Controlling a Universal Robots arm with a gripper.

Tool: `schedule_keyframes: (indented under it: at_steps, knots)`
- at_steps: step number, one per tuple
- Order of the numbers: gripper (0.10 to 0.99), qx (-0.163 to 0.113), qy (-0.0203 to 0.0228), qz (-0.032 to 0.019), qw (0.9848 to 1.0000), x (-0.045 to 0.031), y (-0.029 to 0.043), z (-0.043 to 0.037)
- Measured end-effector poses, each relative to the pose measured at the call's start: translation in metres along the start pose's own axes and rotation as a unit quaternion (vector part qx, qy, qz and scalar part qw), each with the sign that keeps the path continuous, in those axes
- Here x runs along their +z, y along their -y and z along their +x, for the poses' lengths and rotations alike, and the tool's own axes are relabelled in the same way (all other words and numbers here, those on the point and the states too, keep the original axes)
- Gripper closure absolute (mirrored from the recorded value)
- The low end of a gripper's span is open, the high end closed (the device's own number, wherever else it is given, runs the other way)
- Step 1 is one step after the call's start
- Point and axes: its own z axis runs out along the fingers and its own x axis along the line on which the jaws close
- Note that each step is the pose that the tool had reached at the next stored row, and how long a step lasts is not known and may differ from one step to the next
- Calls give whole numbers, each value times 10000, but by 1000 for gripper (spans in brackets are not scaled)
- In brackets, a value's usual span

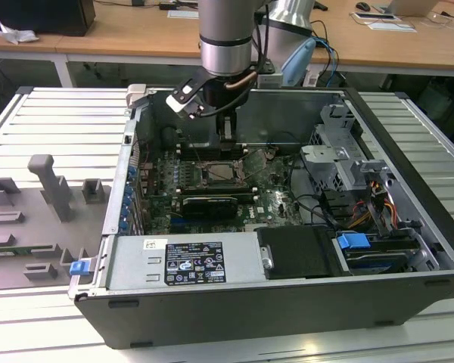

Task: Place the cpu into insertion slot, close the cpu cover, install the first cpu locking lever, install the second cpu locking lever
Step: 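Close the cpu cover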

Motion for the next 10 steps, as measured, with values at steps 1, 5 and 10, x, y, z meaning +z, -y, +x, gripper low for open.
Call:
schedule_keyframes:
  at_steps: [1,5,10]
  knots:
    - [980,0,1,0,10000,1,-13,1]
    - [980,-1,4,0,10000,-20,-32,1]
    - [980,-1,9,-1,10000,-62,-42,0]
